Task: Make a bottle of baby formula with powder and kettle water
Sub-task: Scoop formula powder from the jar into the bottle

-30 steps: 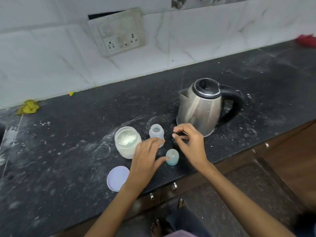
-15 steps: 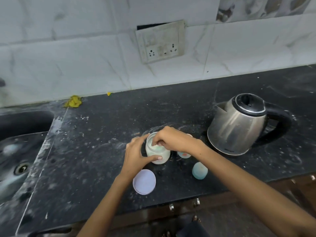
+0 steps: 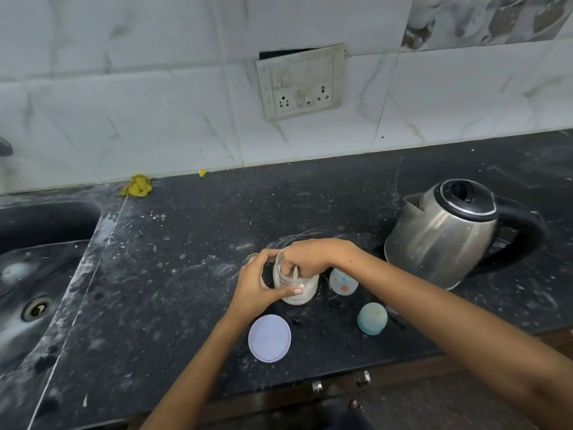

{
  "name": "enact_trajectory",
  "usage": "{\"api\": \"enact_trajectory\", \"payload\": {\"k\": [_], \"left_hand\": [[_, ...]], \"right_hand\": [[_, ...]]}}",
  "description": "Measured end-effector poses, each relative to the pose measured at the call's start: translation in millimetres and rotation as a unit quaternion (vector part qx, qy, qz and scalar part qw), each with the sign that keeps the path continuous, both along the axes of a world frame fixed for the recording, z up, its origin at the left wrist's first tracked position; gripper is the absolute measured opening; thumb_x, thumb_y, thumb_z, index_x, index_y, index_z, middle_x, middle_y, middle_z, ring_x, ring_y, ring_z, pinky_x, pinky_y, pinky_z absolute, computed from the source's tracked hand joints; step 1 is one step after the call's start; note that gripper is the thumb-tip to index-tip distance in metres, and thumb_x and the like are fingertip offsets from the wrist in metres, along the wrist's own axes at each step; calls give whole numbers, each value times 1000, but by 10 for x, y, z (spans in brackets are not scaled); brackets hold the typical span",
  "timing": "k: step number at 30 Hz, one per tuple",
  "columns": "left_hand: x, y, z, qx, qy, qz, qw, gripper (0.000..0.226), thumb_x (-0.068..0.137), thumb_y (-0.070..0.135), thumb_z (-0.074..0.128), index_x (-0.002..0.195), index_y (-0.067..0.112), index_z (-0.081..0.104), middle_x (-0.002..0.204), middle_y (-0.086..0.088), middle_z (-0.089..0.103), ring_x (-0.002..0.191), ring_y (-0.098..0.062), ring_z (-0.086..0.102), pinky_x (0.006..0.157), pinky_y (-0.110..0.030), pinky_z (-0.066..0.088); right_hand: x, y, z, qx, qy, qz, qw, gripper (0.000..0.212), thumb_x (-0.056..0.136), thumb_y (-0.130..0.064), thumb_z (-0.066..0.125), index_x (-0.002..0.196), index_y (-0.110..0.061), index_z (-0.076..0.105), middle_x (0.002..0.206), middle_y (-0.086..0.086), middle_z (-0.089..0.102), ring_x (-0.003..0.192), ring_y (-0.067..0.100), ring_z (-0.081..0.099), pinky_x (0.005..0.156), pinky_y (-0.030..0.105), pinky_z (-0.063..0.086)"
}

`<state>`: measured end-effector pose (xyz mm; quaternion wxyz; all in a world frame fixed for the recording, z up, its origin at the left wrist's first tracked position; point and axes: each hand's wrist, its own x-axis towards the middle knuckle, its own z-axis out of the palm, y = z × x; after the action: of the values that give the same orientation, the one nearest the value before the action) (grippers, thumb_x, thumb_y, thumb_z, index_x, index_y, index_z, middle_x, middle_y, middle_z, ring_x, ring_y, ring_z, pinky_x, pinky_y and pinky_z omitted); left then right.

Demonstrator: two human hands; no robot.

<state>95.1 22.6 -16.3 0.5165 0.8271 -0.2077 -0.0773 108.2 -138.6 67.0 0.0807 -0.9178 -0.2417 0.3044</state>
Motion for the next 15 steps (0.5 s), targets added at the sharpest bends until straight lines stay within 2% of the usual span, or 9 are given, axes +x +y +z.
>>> {"api": "enact_trajectory", "payload": {"k": [3,5,7,8,10,13,15], "left_hand": [[1,4,-14,-1,2,-2,1000,70,54,36,91,116,29,59,110,19,64,104,5,55,82,-3,40],[-4,6,-14,-1,-2,-1,1000,71,52,43,89,115,31,59,110,19,64,105,5,55,82,-4,40],[1,8,-22,1,-3,-1,1000,71,52,45,88,115,33,58,110,19,63,105,5,54,82,-4,40],[-1,8,-23,1,-4,-1,1000,70,53,43,89,115,33,58,109,19,63,105,6,53,82,-3,39],[-10,8,-21,1,-10,-1,1000,70,53,43,89,115,34,58,109,20,62,105,6,53,83,-6,40],[-42,1,-20,8,-29,5,1000,70,52,52,85,114,37,57,108,26,59,106,3,51,86,-15,40],[-75,-11,-12,13,-50,4,999,67,52,55,83,111,42,53,108,34,56,108,1,49,89,-22,40]], "right_hand": [[20,45,47,-30,32,6,999,19,85,5,49,84,-3,67,60,-3,40,55,13,31,52,25,26],[29,44,75,-32,32,-3,999,17,85,2,51,80,-5,66,64,0,50,59,14,39,56,26,33],[41,-5,78,-17,17,-24,999,15,85,-4,56,89,-3,71,84,8,68,71,22,56,66,34,47],[44,-35,72,-8,7,-33,999,15,85,-6,58,91,-3,72,92,11,72,80,28,62,73,39,52],[28,-82,56,3,-12,-38,999,14,84,-9,61,90,-1,71,95,16,73,89,33,66,80,45,54],[-28,-115,52,13,-53,-51,997,19,84,-15,66,85,4,70,89,21,72,85,38,65,70,42,52],[-92,-107,67,10,-85,-45,995,14,81,-12,68,80,2,71,82,17,73,79,35,65,66,41,50]]}}
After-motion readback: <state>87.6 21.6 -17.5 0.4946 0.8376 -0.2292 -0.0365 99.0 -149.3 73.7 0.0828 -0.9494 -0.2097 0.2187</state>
